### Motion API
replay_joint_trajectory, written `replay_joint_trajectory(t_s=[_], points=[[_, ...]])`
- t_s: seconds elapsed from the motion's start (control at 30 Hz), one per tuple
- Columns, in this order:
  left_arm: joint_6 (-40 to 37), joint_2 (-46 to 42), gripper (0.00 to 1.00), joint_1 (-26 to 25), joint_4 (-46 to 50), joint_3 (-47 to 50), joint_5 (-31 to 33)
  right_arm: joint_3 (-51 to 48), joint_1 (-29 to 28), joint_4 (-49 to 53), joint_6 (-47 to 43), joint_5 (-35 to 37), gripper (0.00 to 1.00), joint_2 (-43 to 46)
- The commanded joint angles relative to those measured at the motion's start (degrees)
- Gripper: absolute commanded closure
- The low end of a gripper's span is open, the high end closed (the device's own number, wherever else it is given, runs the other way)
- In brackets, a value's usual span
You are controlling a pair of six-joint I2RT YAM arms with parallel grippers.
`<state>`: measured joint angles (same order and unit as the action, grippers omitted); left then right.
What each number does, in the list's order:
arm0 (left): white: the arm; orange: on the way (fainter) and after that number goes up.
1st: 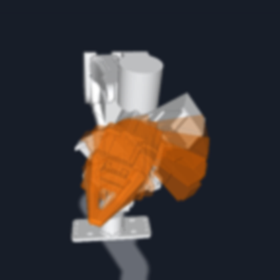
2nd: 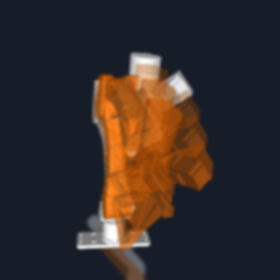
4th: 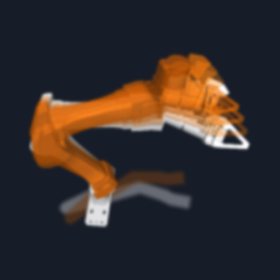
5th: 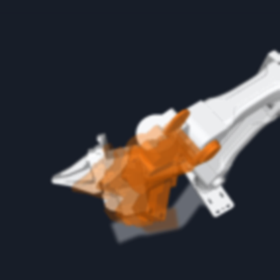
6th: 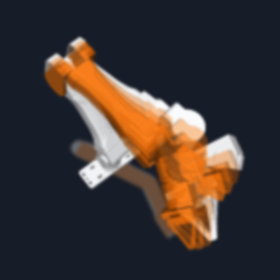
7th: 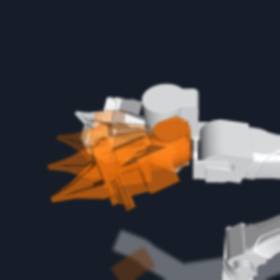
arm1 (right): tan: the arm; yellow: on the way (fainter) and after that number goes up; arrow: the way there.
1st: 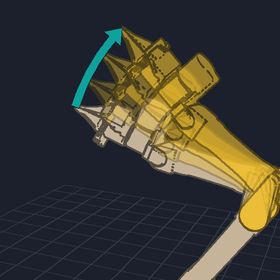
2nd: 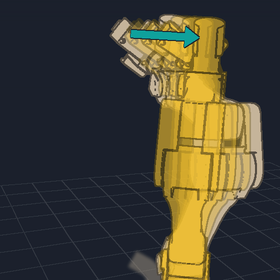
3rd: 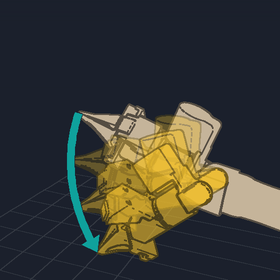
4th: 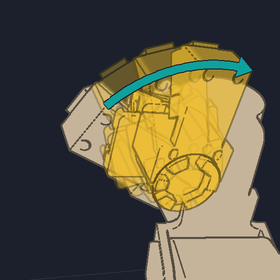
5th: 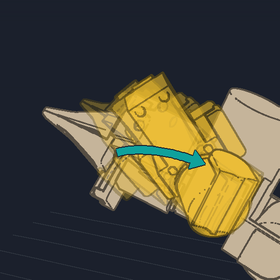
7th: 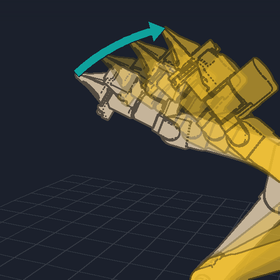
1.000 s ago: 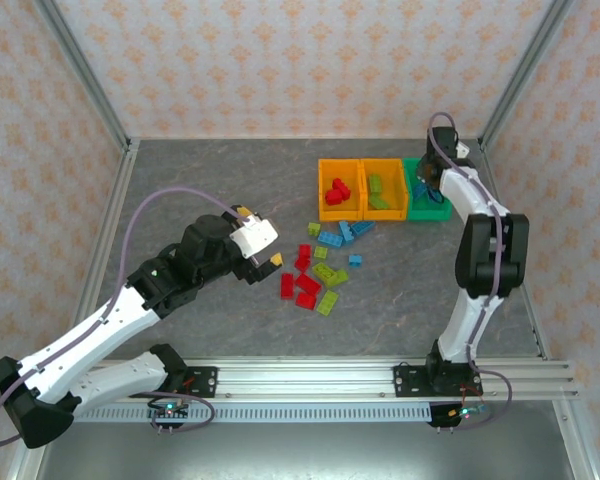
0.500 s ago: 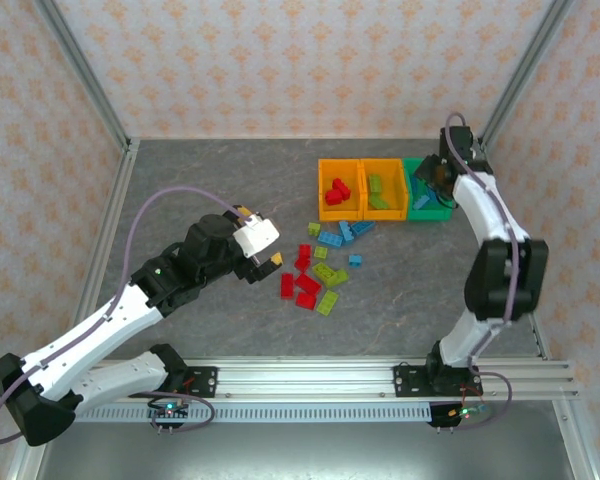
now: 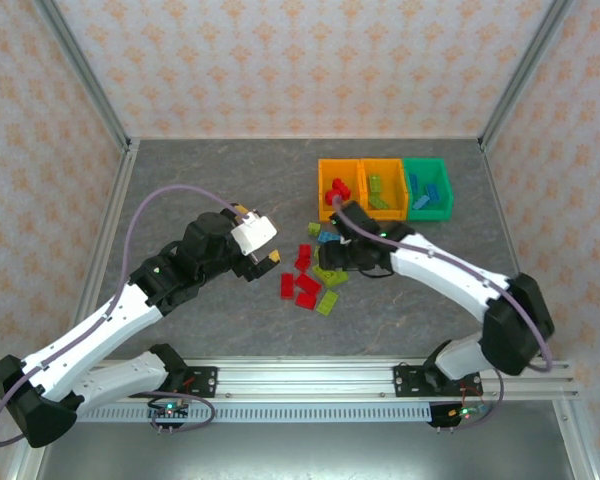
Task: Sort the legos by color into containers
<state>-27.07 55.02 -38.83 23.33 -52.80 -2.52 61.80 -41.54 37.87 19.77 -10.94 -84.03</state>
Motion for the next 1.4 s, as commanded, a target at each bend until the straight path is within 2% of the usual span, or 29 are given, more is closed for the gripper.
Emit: replay_joint_trajectory(t_s=[0.0, 0.13, 0.23, 0.37, 0.47, 0.6, 0.83, 0.97, 1.03, 1.1, 1.2, 1.3, 1.37], points=[[-0.3, 0.0, 0.00, 0.5, -0.9, 0.2, -0.2, 4.8, -1.6, 5.8, -7.7, 4.1, 0.28, -6.4], [-0.3, 0.2, 0.00, 0.6, -0.8, 0.2, -0.1, 8.3, -1.8, 5.2, -11.4, 1.1, 0.25, -13.7], [-0.3, 0.2, 0.00, 0.5, -0.7, 0.2, -0.3, 10.0, -1.8, 5.0, -12.4, 0.9, 0.28, -18.5], [-0.3, 0.2, 0.00, 0.5, -0.7, 0.1, -0.1, 10.5, -1.8, 4.0, -12.3, -1.2, 0.40, -22.2], [-0.3, 0.1, 0.00, 0.6, -0.6, 0.1, -0.2, 10.3, -1.8, 3.9, -11.5, -0.6, 0.54, -23.1], [-0.3, 0.2, 0.00, 0.5, -0.6, 0.1, -0.2, 9.5, -1.9, 3.8, -10.5, 0.4, 0.68, -21.4], [-0.3, 0.2, 0.00, 0.6, -0.6, 0.1, -0.2, 5.8, -0.6, 0.1, -7.6, 3.0, 0.74, -9.2], [-0.2, 0.3, 0.00, 0.6, -0.5, -0.1, -0.6, 3.5, 4.4, -5.9, -4.1, 10.0, 0.75, -0.4], [-0.2, 0.4, 0.00, 0.6, -0.4, -0.1, -0.7, 2.8, 9.1, -9.2, -2.3, 14.9, 0.75, 2.5], [-0.2, 0.5, 0.00, 0.6, -0.4, -0.2, -0.5, 2.8, 15.0, -13.9, -2.1, 16.0, 0.75, 2.7], [-0.2, 0.4, 0.00, 0.6, -0.3, -0.3, -0.4, 6.5, 22.5, -18.5, -4.3, 17.3, 0.76, -3.7], [-0.3, 0.1, 0.00, 0.6, -0.2, -0.1, -0.1, 17.9, 26.8, -14.0, -6.7, 16.7, 0.77, -15.8], [-0.4, 0.0, 0.00, 0.6, 0.0, -0.1, 0.2, 25.8, 28.2, -10.6, -7.9, 16.6, 0.74, -23.6]])
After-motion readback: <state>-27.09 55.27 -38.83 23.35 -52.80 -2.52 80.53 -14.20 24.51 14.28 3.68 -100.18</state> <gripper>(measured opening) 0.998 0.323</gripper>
